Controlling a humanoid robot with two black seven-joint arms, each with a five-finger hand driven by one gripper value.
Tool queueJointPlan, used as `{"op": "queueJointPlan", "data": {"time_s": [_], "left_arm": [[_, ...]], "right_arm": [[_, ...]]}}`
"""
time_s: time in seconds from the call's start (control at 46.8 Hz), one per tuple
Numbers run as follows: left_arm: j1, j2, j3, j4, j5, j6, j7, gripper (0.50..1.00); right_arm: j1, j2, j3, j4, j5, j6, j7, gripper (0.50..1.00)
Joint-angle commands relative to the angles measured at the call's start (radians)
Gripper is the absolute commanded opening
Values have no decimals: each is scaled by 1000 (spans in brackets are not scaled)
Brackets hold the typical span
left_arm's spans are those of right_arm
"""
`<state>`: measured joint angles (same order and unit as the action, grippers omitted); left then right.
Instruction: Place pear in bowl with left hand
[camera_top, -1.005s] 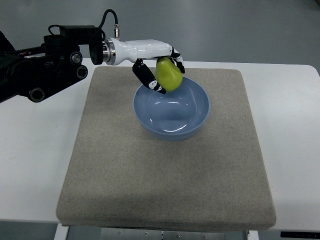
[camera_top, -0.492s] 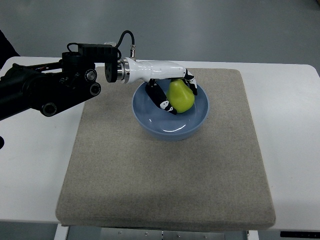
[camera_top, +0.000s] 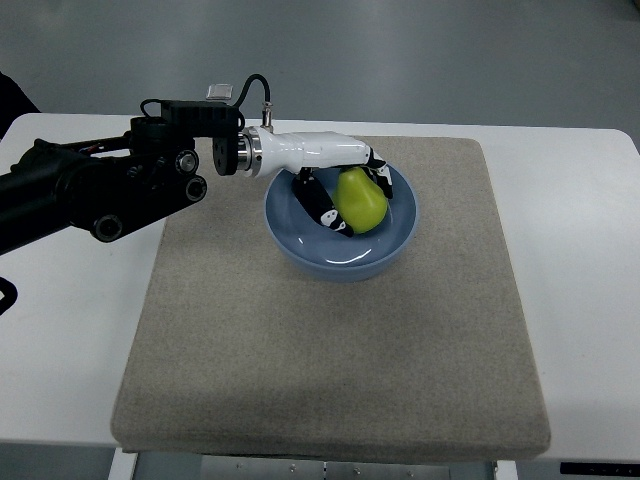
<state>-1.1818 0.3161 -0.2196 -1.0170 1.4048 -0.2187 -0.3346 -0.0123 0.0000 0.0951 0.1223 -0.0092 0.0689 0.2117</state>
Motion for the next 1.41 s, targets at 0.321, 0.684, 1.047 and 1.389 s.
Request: {"op": "queueJointPlan", "data": {"time_s": [0.321,0.684,1.047,1.389], "left_arm": [[27,-3,-1,21,-9,5,0,553],[28,-5,-11,21,-17,7,0,919],[30,-5,-14,20,-18,7,0,956],[28,-2,-96,28,-44,9,2,956]], "right_arm": [[0,0,0,-1,0,0,0,926],[0,0,0,-1,0,0,0,926],[0,0,0,0,0,0,0,926],[0,0,0,-1,0,0,0,926]]}}
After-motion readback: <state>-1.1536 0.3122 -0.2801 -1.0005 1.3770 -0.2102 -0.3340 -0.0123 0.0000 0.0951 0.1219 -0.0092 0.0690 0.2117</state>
